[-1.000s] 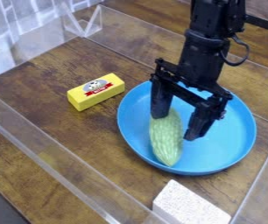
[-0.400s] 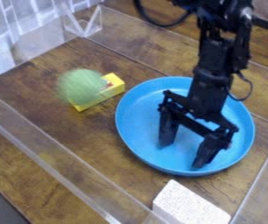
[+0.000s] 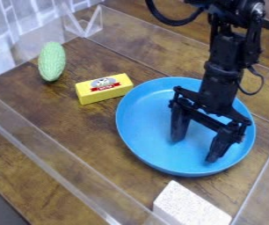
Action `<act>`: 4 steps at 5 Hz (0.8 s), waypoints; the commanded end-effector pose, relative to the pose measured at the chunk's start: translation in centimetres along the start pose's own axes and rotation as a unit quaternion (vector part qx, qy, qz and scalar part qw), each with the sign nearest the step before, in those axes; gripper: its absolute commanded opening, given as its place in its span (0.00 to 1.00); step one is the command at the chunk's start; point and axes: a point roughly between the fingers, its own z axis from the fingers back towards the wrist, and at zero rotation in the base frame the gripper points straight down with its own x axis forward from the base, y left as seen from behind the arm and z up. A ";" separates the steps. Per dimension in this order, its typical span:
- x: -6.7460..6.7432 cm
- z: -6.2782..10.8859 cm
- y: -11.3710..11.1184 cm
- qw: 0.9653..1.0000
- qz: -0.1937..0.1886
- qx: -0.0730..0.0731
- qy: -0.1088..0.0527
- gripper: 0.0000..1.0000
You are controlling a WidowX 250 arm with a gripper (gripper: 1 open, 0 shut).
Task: Remove the green object from inside the blue tray and put it on the table
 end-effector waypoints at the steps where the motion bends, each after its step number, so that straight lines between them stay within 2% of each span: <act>1: 0.8 -0.2 0.6 1.000 0.018 0.003 0.000 1.00; 3: 0.2 0.9 2.0 1.000 0.002 0.012 -0.009 1.00; 4: 0.1 0.8 2.8 1.000 0.001 0.015 -0.014 1.00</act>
